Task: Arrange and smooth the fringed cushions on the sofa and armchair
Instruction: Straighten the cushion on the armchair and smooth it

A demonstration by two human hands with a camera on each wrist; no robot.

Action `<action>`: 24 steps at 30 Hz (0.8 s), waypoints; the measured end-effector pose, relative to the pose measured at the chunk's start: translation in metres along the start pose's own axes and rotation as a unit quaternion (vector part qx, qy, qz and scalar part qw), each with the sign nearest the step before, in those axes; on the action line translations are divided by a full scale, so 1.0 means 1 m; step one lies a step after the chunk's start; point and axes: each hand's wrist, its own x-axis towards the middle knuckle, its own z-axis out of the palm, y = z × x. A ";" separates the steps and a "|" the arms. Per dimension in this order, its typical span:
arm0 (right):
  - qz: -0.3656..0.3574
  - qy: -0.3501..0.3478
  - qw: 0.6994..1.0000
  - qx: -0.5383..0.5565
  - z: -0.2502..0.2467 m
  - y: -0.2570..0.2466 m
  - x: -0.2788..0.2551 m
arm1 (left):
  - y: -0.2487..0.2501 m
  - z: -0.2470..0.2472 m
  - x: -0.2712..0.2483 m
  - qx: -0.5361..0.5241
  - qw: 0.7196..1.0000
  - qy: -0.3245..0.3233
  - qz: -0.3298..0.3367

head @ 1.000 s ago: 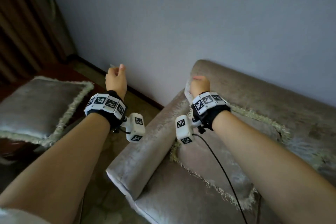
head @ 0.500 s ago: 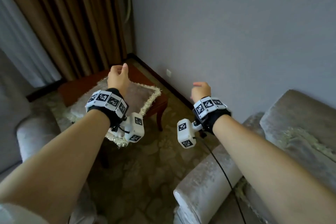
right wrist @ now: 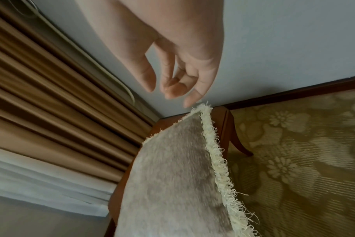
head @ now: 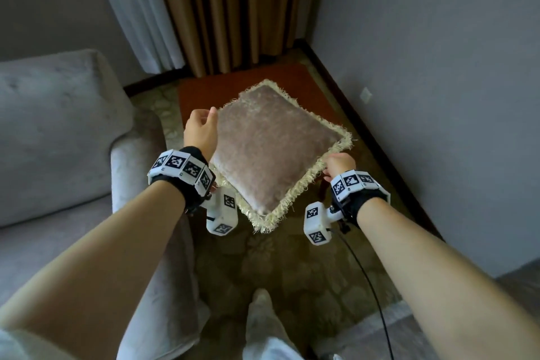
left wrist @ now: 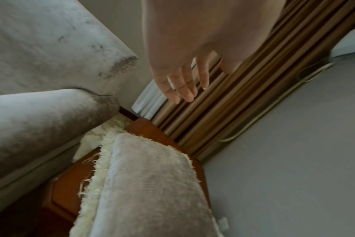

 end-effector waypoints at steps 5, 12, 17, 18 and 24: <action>0.031 -0.041 0.998 -0.034 0.043 0.013 0.058 | -0.033 0.026 0.050 0.027 0.998 0.003 -0.051; 0.106 -0.067 0.989 -0.075 0.089 0.043 0.109 | -0.092 0.062 0.094 0.032 0.994 -0.014 -0.107; 0.170 -0.073 0.977 -0.102 0.123 0.064 0.135 | -0.134 0.078 0.115 0.046 0.990 -0.024 -0.135; 0.171 -0.072 0.976 -0.116 0.130 0.066 0.139 | -0.142 0.078 0.118 0.050 0.989 -0.025 -0.139; 0.205 -0.075 0.971 -0.097 0.156 0.071 0.152 | -0.172 0.065 0.129 0.063 0.984 -0.032 -0.165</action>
